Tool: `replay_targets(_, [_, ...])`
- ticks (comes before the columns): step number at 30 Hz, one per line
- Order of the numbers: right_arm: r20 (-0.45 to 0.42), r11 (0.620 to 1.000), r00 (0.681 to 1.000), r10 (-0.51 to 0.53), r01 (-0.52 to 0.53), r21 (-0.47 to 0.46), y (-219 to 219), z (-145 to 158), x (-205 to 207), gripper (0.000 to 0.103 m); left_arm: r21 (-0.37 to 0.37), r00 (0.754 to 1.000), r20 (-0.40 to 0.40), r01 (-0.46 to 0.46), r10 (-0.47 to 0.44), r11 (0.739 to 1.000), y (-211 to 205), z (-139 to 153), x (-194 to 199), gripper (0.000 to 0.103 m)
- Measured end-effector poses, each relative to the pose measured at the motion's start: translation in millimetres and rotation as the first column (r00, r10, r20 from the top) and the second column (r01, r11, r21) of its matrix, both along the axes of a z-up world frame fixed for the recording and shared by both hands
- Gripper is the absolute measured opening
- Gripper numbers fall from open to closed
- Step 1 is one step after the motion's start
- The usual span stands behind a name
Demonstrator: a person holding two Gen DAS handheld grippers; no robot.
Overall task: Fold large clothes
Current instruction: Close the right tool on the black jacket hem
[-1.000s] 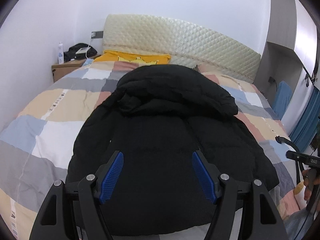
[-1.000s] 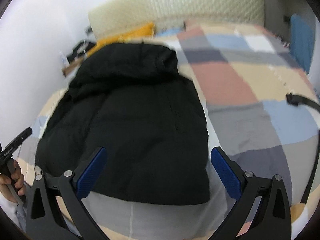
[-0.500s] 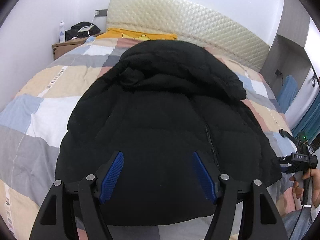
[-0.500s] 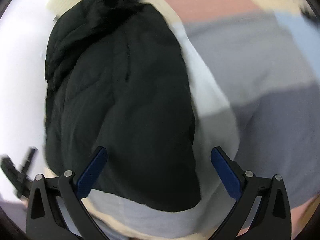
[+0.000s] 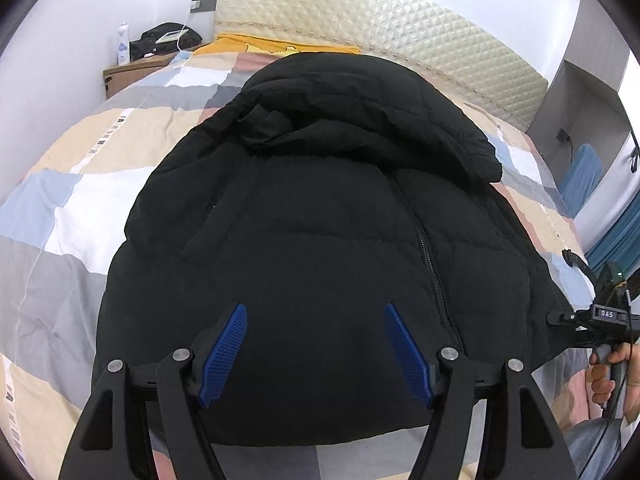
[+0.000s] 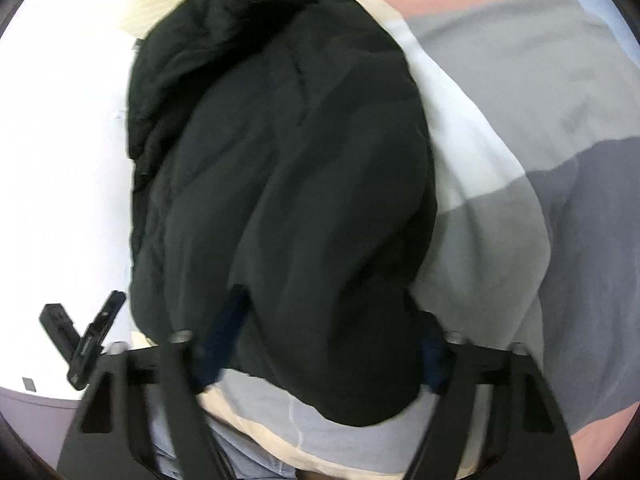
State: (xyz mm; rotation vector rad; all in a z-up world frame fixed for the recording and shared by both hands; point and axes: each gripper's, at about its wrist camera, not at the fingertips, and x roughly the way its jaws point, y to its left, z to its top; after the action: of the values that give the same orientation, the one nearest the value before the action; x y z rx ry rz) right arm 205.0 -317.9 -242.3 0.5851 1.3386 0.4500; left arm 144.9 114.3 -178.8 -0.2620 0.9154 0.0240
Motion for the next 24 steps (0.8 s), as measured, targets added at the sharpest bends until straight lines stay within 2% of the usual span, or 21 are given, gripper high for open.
replay_targets(2, [0.051,0.998,0.999,-0.013,0.01,0.063,-4,12,-3,0.058,-0.003,1.0,-0.004,-0.006,0.006,1.0,1,-1,0,0.071])
replay_targets(4, [0.099,0.993,0.994,-0.036,0.024,0.113,-9,25,-7,0.054,-0.01,1.0,-0.007,-0.012,0.012,1.0,3,-1,0,0.071])
replay_targets(8, [0.152,0.986,0.987,-0.057,0.032,0.166,-13,38,-11,0.054,-0.016,1.0,-0.017,-0.017,0.017,1.0,5,-4,1,0.071])
replay_targets(12, [0.158,0.997,0.985,-0.063,0.054,0.055,-6,35,-8,0.059,-0.016,1.0,-0.023,-0.013,0.013,1.0,5,-5,1,0.071])
replay_targets(14, [0.146,0.999,0.988,-0.049,0.048,0.011,3,30,-4,0.076,-0.016,1.0,-0.025,-0.016,0.016,1.0,6,-6,1,0.071])
replay_targets(16, [0.13,0.999,0.992,-0.006,0.01,-0.032,7,23,-1,0.081,-0.024,0.999,-0.03,-0.025,0.025,0.999,8,-7,0,0.071])
replay_targets(18, [0.1,0.995,0.994,0.041,-0.031,-0.096,12,12,2,0.081,-0.035,0.999,-0.035,-0.035,0.034,0.999,10,-8,0,0.071])
replay_targets(22, [0.037,0.993,0.998,0.055,-0.05,-0.106,12,-8,12,0.081,-0.055,0.998,-0.043,-0.046,0.043,0.997,13,-9,0,0.071])
replay_targets(24, [0.034,0.994,0.998,0.047,-0.044,-0.102,13,-10,15,0.079,-0.059,0.998,-0.044,-0.042,0.04,0.997,13,-9,0,0.071])
